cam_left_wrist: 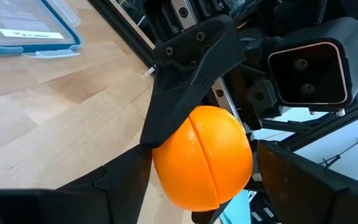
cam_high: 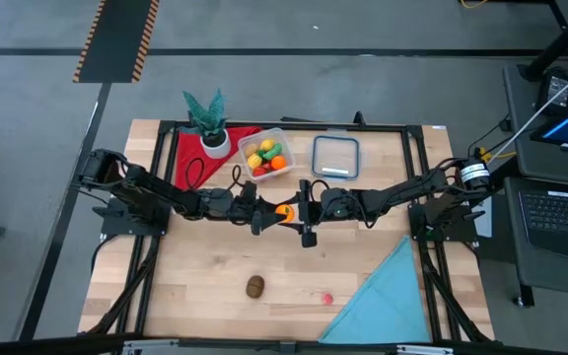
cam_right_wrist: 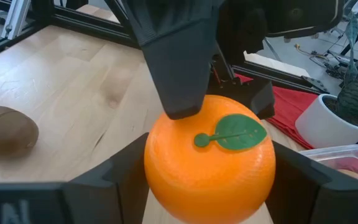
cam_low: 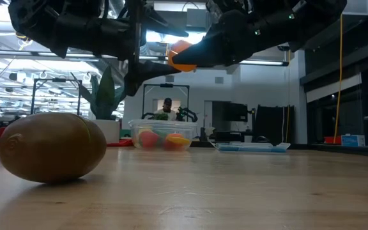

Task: Pick and placing Produce into tupperware
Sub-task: Put the orange into the transparent bin

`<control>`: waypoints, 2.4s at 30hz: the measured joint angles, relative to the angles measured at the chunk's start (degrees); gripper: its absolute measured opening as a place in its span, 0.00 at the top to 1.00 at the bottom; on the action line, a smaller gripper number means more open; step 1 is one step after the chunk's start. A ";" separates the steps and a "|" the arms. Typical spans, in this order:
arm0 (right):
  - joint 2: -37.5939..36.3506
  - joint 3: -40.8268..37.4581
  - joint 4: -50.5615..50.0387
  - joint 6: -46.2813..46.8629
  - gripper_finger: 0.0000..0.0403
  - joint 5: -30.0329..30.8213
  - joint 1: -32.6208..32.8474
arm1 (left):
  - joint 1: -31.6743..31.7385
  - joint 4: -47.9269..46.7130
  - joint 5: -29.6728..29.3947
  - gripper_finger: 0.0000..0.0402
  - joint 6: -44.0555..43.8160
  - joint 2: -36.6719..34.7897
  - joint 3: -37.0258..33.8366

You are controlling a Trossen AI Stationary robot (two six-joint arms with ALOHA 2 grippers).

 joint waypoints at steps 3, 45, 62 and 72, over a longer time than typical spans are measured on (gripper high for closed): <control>0.00 0.00 0.00 0.00 0.40 0.00 0.00 | 0.00 -0.04 0.00 0.33 0.00 0.00 0.00; 0.04 0.02 -1.90 1.52 0.34 0.23 0.03 | 4.48 -3.48 14.76 0.45 8.45 7.63 6.99; -0.80 0.02 -2.65 2.17 0.32 0.82 0.31 | 5.81 -2.86 15.42 0.46 12.49 7.63 6.98; -7.86 -0.04 -14.74 5.62 0.32 6.68 0.45 | 7.02 -4.65 15.93 0.46 19.24 1.49 6.55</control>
